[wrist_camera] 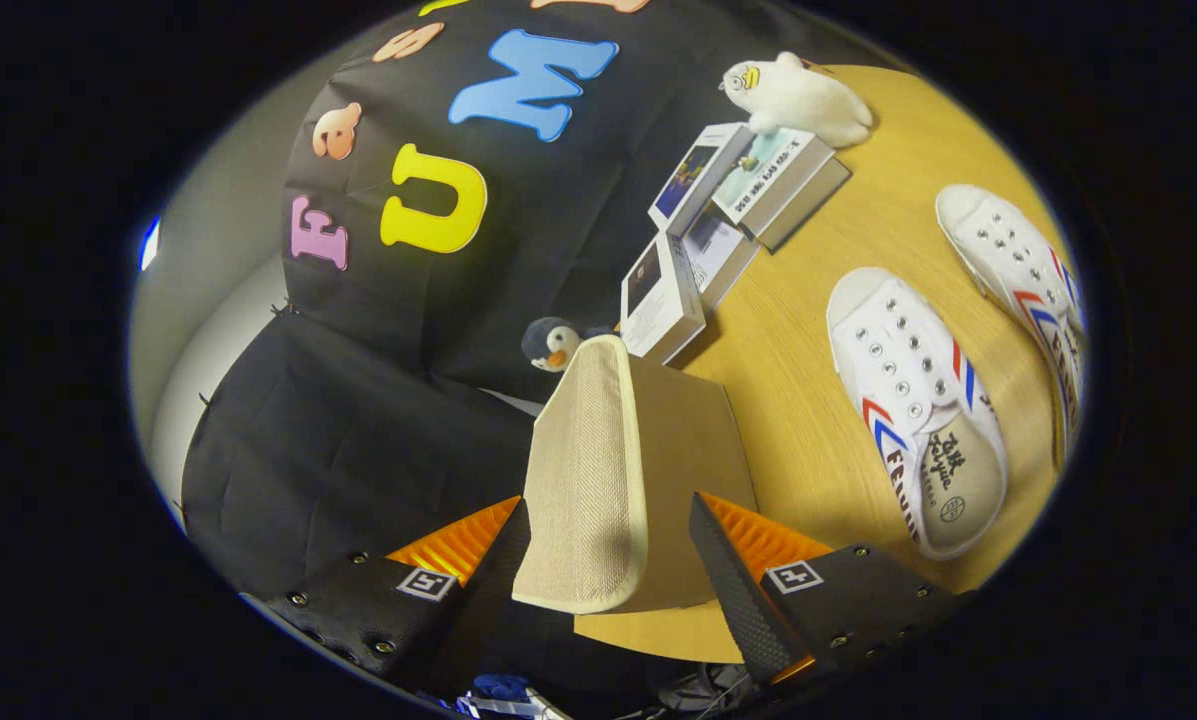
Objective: Open the storage box then place both shoes into the box .Put the left shoe in first, then the right shoe, with the right side of both shoes facing outward in a uniform manner.
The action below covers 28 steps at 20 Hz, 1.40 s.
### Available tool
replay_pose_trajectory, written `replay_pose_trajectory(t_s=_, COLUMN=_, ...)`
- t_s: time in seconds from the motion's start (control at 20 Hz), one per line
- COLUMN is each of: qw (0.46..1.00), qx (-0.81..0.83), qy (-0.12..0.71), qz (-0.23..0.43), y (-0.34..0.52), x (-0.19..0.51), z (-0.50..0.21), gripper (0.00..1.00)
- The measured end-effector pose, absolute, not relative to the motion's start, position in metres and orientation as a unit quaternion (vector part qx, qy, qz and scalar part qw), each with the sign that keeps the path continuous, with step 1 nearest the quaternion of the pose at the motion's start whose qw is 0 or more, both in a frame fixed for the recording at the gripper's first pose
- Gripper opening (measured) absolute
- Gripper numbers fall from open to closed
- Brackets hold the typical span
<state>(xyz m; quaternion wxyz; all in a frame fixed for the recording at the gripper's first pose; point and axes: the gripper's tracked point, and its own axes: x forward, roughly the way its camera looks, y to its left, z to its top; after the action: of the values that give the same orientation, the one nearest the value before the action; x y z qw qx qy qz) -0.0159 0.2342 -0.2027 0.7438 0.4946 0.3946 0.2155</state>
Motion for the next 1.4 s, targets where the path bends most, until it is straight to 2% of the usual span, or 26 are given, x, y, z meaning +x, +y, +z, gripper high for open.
replay_pose_trajectory(t_s=0.2, qw=0.702, qx=0.534, qy=0.416, qz=0.221, y=0.247, x=-0.022, z=-0.207, gripper=0.95)
replay_pose_trajectory(t_s=0.3, qw=0.690, qx=0.547, qy=0.419, qz=0.220, y=0.249, x=-0.021, z=-0.206, gripper=0.82)
replay_pose_trajectory(t_s=0.5, qw=0.674, qx=0.551, qy=0.436, qz=0.229, y=0.257, x=-0.025, z=-0.207, gripper=0.81)
replay_pose_trajectory(t_s=0.6, qw=0.673, qx=0.548, qy=0.445, qz=0.220, y=0.254, x=-0.029, z=-0.210, gripper=0.58)
replay_pose_trajectory(t_s=0.65, qw=0.667, qx=0.549, qy=0.450, qz=0.225, y=0.258, x=-0.031, z=-0.210, gripper=0.41)
replay_pose_trajectory(t_s=0.8, qw=0.668, qx=0.532, qy=0.462, qz=0.239, y=0.267, x=-0.037, z=-0.210, gripper=0.41)
replay_pose_trajectory(t_s=0.9, qw=0.674, qx=0.540, qy=0.452, qz=0.224, y=0.256, x=-0.027, z=-0.208, gripper=0.10)
replay_pose_trajectory(t_s=1.0, qw=0.667, qx=0.538, qy=0.454, qz=0.244, y=0.261, x=-0.033, z=-0.198, gripper=0.10)
replay_pose_trajectory(t_s=1.05, qw=0.667, qx=0.533, qy=0.453, qz=0.257, y=0.263, x=-0.035, z=-0.192, gripper=0.05)
replay_pose_trajectory(t_s=1.1, qw=0.670, qx=0.528, qy=0.449, qz=0.266, y=0.263, x=-0.037, z=-0.186, gripper=0.04)
replay_pose_trajectory(t_s=1.4, qw=0.682, qx=0.513, qy=0.427, qz=0.299, y=0.268, x=-0.029, z=-0.137, gripper=0.04)
